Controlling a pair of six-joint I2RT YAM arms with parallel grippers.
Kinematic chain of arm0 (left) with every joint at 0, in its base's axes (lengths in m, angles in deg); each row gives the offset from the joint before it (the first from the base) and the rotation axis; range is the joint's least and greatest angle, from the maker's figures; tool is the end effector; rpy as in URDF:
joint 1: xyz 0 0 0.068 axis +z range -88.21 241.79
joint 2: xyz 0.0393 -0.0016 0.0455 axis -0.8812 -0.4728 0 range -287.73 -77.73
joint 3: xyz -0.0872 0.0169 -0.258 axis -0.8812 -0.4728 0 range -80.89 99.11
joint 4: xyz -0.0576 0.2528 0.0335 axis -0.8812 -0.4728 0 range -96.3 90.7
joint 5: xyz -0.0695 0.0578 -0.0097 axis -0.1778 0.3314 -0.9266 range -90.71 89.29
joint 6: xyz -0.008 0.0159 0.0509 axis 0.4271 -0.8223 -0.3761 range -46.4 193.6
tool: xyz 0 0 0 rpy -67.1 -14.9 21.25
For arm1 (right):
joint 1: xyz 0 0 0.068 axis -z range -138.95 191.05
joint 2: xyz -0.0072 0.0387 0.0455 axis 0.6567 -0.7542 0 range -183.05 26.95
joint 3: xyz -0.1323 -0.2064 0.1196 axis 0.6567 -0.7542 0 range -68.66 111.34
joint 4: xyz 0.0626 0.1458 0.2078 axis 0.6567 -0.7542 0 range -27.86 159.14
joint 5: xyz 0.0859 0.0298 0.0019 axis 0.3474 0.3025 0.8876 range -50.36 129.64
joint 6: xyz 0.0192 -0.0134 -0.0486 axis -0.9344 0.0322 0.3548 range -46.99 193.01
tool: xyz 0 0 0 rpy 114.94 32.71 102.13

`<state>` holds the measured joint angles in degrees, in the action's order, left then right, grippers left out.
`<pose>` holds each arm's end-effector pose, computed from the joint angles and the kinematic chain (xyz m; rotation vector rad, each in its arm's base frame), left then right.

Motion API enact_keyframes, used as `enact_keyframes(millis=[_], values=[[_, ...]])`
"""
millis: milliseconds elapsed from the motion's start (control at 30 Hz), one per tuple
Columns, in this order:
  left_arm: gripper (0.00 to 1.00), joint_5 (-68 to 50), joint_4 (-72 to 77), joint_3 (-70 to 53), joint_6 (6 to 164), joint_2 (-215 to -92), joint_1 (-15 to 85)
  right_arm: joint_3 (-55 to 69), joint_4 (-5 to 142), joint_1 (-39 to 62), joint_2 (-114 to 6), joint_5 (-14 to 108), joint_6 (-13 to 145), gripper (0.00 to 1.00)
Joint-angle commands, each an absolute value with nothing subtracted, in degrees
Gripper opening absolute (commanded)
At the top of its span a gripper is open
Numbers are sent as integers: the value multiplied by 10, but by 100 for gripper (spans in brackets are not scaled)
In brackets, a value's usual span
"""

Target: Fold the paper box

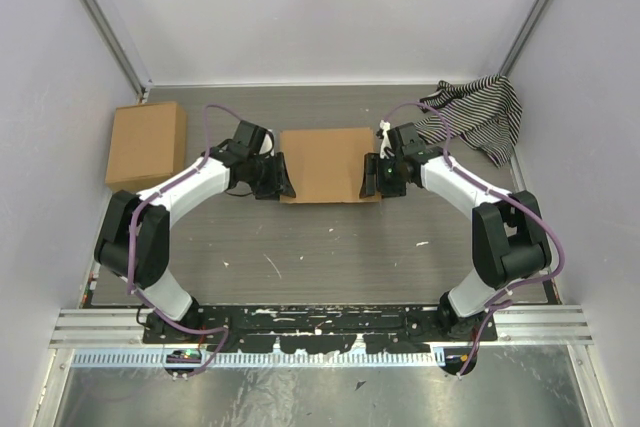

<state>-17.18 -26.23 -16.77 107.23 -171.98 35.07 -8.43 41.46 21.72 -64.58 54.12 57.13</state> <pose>0.2995 -0.1621 0.2149 -0.0474 2.6936 -0.7364 0.3022 0.1155 0.2084 -0.1731 2.6452 0.5432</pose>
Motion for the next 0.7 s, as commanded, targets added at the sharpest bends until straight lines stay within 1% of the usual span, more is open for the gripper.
enact_keyframes(millis=[0,667], values=[[51,-228,-250,-144,1084,-1716,349,-61,423,212,-632,593,565,62],[51,-261,-255,-152,1087,-1700,364,-34,394,220,-633,600,576,65]])
